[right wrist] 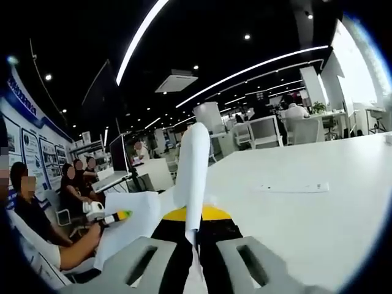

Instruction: Organize the stack of printing papers by aligning and flattening the scattered papers on the table

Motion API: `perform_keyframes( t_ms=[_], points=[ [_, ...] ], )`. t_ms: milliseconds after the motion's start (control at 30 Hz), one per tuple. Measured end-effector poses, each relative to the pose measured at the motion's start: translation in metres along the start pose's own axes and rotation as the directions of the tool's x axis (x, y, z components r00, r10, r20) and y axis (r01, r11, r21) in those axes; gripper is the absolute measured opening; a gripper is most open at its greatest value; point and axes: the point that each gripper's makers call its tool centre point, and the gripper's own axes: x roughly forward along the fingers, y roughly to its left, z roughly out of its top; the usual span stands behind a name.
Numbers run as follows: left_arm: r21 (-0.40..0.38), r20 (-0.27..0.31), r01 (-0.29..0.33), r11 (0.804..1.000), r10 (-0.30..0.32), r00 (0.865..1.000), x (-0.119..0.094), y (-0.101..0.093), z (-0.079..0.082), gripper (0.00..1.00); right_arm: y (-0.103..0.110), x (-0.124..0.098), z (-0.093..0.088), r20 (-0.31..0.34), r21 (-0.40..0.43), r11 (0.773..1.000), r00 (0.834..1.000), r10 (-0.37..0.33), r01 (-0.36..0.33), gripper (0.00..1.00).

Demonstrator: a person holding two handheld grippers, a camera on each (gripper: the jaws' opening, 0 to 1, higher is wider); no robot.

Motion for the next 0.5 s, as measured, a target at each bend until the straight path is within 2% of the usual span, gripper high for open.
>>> perform_keyframes(
  t_ms=[500],
  points=[
    [0.000,0.001,0.000,1.000,0.000,1.000,0.000,0.001,0.000,0.07,0.012,0.008,-0.003,-0.014,-0.004,0.999,0.999,0.032,-0.032,0.00]
  ],
)
